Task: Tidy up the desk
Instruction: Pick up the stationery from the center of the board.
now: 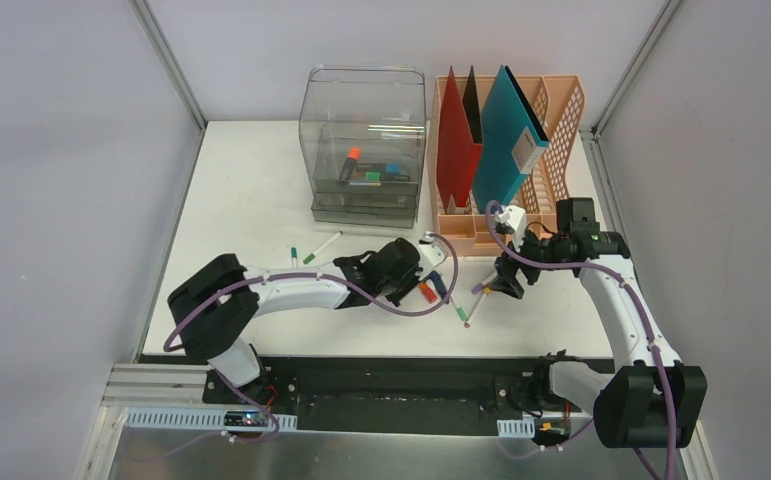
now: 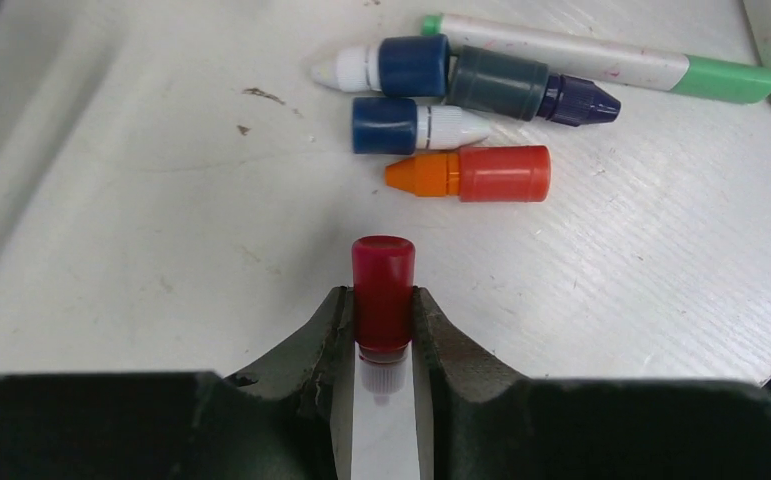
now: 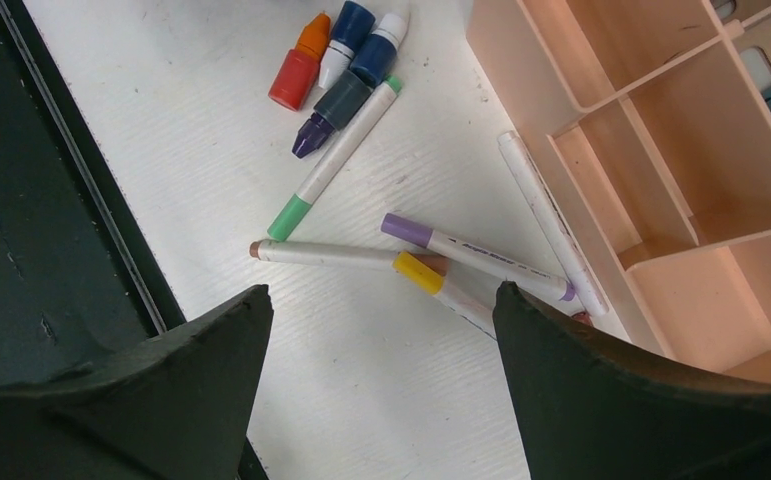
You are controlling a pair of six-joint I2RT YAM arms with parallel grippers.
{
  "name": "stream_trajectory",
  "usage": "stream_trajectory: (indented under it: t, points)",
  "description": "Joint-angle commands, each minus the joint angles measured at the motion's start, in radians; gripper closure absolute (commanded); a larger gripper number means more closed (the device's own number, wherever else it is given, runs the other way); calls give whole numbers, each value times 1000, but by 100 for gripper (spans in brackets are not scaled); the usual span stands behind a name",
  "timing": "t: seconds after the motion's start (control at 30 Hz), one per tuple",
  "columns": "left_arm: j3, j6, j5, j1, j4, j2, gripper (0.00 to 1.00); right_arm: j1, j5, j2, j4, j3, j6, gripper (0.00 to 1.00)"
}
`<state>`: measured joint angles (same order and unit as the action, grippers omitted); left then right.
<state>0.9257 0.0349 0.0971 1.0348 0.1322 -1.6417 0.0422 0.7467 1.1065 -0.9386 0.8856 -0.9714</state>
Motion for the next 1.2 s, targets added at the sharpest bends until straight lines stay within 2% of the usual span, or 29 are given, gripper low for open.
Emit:
stream_trajectory:
  t: [0.0,0.2,0.4,0.47,0.6,0.73,1.17]
  points:
    - [-57,-27,107,6,-115,120,100,7,63,-9,9,-8,-30,16]
    - [-154,-32,176,3,-252,229,100,13,76,-4,7,-8,-31,16]
    - [-236,-225,247,-56,-380,347,100,14,77,-2,6,-8,-32,16]
    - [-273,-296,215,-106,-436,392,100,15,77,-4,6,-8,-32,16]
    - [-339,-431,62,-247,-541,455,100,16,81,-4,5,-9,-32,16]
    - [-344,-499,-1,-329,-570,473,100,21,79,-4,4,-10,-33,16]
    - [-311,-849,-133,-533,-689,384,100,28,78,-8,5,-13,-38,16]
